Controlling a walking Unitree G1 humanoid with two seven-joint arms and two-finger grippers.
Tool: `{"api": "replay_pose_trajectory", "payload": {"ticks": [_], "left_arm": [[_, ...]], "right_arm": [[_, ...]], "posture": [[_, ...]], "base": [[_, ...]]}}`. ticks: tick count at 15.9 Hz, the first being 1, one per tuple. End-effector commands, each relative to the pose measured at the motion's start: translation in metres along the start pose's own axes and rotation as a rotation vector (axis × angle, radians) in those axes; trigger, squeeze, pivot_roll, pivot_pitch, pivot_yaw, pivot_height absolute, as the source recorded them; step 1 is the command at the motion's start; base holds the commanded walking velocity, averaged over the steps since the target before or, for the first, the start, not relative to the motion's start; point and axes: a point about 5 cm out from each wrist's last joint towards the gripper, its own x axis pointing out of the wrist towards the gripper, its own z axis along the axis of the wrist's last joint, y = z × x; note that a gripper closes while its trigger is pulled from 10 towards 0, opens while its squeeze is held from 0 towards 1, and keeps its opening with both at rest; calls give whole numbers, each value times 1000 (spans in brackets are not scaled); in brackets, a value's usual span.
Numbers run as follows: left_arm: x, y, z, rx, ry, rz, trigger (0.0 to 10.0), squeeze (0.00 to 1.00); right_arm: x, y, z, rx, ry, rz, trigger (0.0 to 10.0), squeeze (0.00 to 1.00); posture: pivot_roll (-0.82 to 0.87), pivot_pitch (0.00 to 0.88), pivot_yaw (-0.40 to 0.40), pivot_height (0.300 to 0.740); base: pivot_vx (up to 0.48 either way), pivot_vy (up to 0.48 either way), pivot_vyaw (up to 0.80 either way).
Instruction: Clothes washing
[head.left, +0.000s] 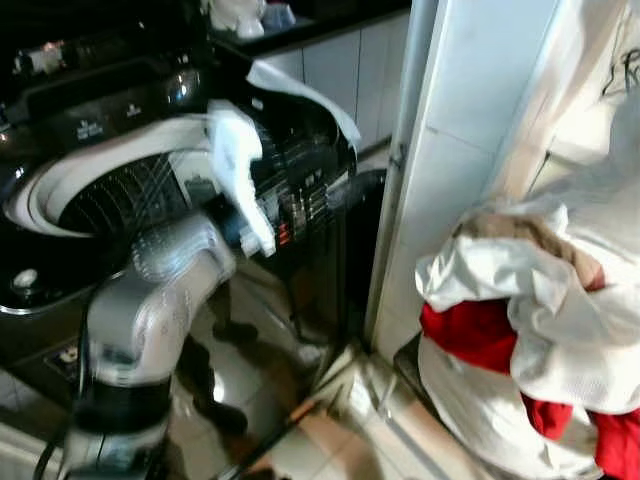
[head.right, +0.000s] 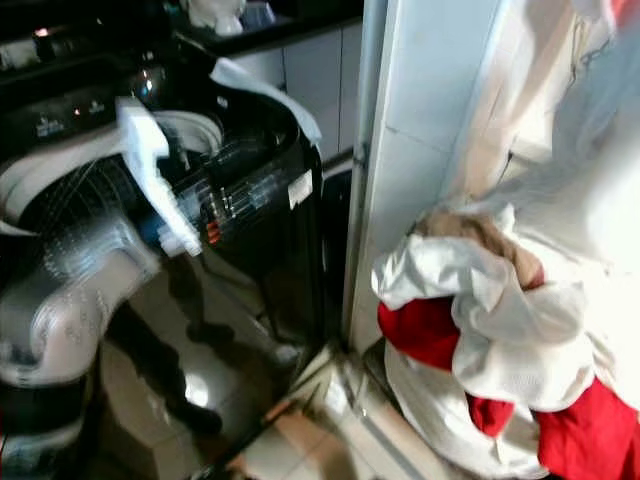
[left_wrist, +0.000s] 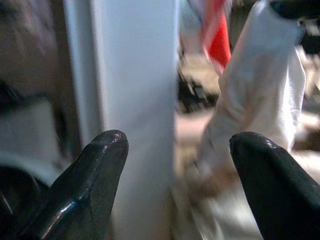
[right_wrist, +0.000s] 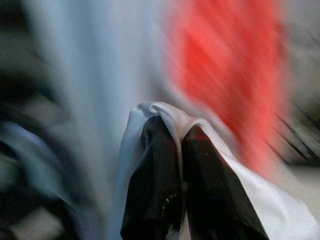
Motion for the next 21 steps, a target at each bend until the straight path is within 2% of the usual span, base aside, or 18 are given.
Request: {"api": "replay_pose_trajectory", "payload": {"ticks": [1, 2, 3, 5, 6, 7, 8, 9, 10, 11, 12, 13, 14, 16, 17, 19, 20, 21], "left_arm": [[1, 10, 10, 26, -46, 63, 10000, 0], [5, 15, 17, 38, -78, 95, 10000, 0], [12, 22, 30, 71, -131, 145, 10000, 0], [21, 33, 60, 58, -276, 239, 10000, 0], [19, 40, 75, 43, -353, 278, 10000, 1000], [16, 44, 81, 23, -388, 285, 10000, 1000], [13, 41, 85, -16, -420, 224, 10000, 1000], [14, 36, 84, -42, -419, 182, 10000, 1000], [19, 20, 73, -108, -379, 63, 10000, 1000], [23, 6, 58, -170, -313, -37, 10000, 1000], [25, 1, 51, -188, -279, -63, 10000, 1000], [26, 1, 37, -173, -214, -46, 10000, 1000], [25, 1, 28, -195, -179, -32, 10000, 1000], [25, -2, 25, -254, -179, -62, 10000, 1000], [23, -9, 16, -299, -146, -112, 10000, 1000], [23, -9, -3, -257, -63, -60, 10000, 1000], [23, -7, -5, -249, -57, -41, 10000, 953], [24, -1, -6, -238, -64, 20, 5490, 75]], "right_arm": [[5, 15, 6, 49, -25, 111, 0, 0], [10, 26, 11, 82, -48, 185, 0, 0], [18, 47, 18, 131, -102, 302, 0, 0], [34, 79, 40, 312, -228, 499, 0, 0], [40, 90, 45, 384, -249, 553, 0, 0], [45, 97, 43, 425, -247, 588, 0, 0], [63, 116, 2, 475, -111, 606, 0, 0], [67, 125, -13, 493, -58, 620, 0, 0], [72, 143, -41, 547, 34, 645, 0, 0], [71, 162, -62, 562, 115, 691, 0, 0], [69, 169, -68, 573, 133, 713, 0, 0], [64, 178, -70, 613, 138, 760, 0, 0], [59, 185, -73, 637, 138, 796, 0, 0], [55, 188, -76, 636, 148, 801, 0, 0], [53, 191, -80, 648, 153, 805, 0, 0], [49, 195, -81, 665, 154, 820, 0, 0], [48, 195, -81, 669, 153, 824, 0, 0], [46, 196, -81, 673, 151, 827, 0, 0]], "posture": [[7, 0, 37, 740], [0, 0, 40, 740], [-8, 0, 47, 740], [-14, 0, 50, 740], [-11, 0, 48, 740], [-11, 0, 47, 740], [10, 0, 28, 740], [13, 0, 26, 740], [15, 0, 25, 740], [15, 0, 26, 740], [13, 0, 28, 740], [9, 0, 31, 740], [6, 0, 33, 740], [2, 0, 36, 740], [0, 0, 39, 740], [-4, 0, 43, 740], [-4, 0, 43, 740], [-6, 0, 45, 740]], "base": [[0, 0, 0], [0, 0, 0], [0, 0, 0], [0, 0, 0], [0, 0, 0], [0, 0, 0], [0, 0, 0], [0, 0, 0], [0, 0, 0], [0, 0, 0], [0, 0, 0], [0, 0, 0], [0, 0, 0], [0, 0, 0], [0, 0, 0], [0, 0, 0], [0, 0, 0], [0, 0, 0]]}}
